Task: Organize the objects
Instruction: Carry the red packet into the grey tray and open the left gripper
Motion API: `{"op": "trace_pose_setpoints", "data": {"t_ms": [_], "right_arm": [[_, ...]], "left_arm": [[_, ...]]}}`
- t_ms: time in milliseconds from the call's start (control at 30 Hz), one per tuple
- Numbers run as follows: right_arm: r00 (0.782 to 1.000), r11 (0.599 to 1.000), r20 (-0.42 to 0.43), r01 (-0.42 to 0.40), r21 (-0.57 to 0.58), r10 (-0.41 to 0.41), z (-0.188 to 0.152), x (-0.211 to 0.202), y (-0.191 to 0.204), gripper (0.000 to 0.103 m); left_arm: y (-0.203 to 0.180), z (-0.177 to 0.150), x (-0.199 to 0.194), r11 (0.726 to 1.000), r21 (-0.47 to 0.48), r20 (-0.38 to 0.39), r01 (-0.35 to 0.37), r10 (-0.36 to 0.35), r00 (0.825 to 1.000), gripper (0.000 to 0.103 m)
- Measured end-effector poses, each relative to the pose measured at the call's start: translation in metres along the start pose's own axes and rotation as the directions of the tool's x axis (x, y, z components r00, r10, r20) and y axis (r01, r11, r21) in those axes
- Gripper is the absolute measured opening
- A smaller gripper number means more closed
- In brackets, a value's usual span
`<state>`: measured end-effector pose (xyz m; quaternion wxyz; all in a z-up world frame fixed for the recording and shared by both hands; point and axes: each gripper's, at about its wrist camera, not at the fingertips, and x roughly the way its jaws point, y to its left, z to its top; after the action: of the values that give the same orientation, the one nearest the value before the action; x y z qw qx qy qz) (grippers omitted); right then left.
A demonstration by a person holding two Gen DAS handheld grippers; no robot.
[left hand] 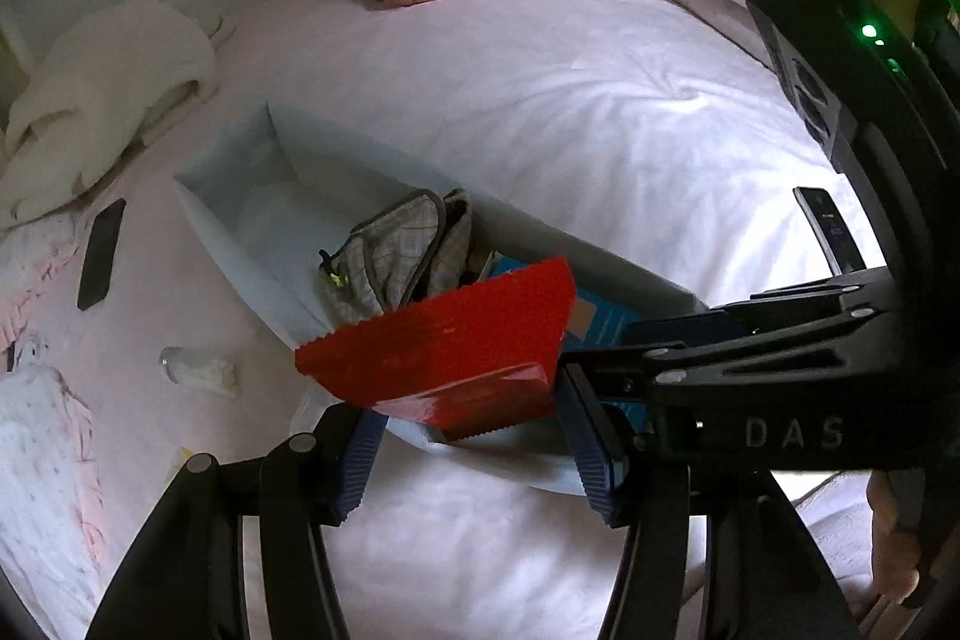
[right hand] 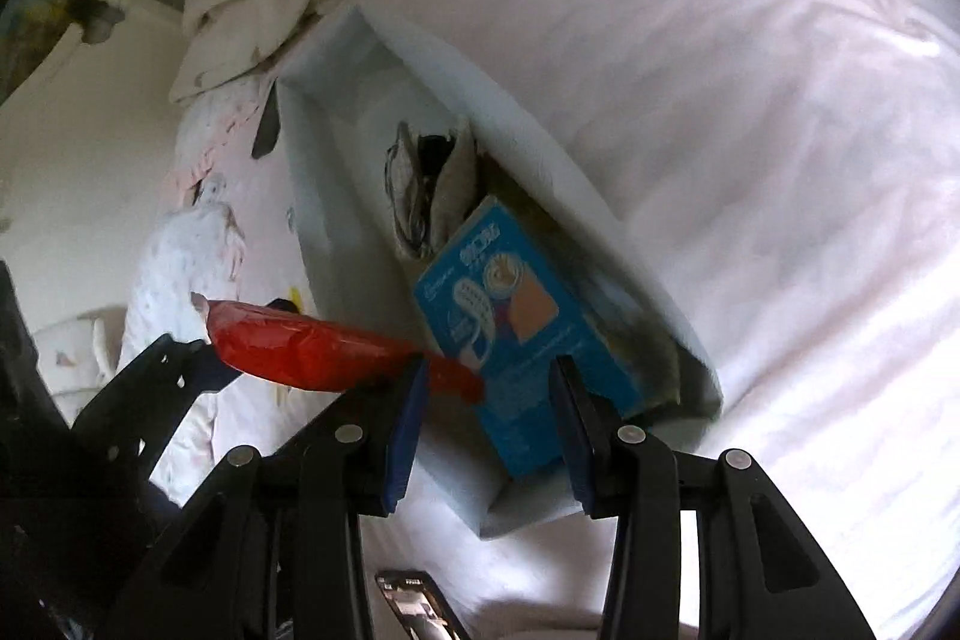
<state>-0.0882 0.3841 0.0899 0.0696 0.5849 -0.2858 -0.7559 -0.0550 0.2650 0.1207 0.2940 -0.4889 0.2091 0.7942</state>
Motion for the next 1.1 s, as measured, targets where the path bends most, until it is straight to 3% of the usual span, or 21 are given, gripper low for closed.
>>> {"op": "trace_pose_setpoints", "data": {"t_ms": [67,267,400,567,700,1100], "right_arm": [[1.0,1.0,0.013,-0.008,0.022,0.008,0.001,-0.003,-0.004,0.043],[0.986,0.989,0.164,-0.055,0.136,0.032,0.014,-0.017,-0.023,0.043],[0.986,0.981,0.064,-0.162,0.105,0.156,0.016,0.005,-0.02,0.042],[0.991,0.99,0.034,-0.133,0.047,0.131,0.014,0.009,-0.01,0.041],[0.989,0.987,0.007,-0.15,0.05,0.15,0.012,0.009,-0.015,0.04],[0.987,0.989,0.139,-0.099,0.111,0.083,0.013,-0.024,-0.023,0.04]], "left_arm": [[0.002,-0.001,-0.006,1.0,-0.011,0.015,0.026,-0.026,1.0,0.055],[0.005,-0.002,-0.019,0.999,0.002,0.049,0.041,-0.041,0.998,0.055],[0.017,0.003,-0.024,0.995,-0.071,0.071,0.076,-0.071,0.995,0.054],[0.02,0.005,-0.012,0.994,-0.078,0.04,0.079,-0.076,0.996,0.055],[0.021,0.007,-0.01,0.99,-0.101,0.068,0.097,-0.09,0.994,0.054],[0.019,0.009,-0.039,0.985,-0.128,0.116,0.118,-0.104,0.988,0.055]]}}
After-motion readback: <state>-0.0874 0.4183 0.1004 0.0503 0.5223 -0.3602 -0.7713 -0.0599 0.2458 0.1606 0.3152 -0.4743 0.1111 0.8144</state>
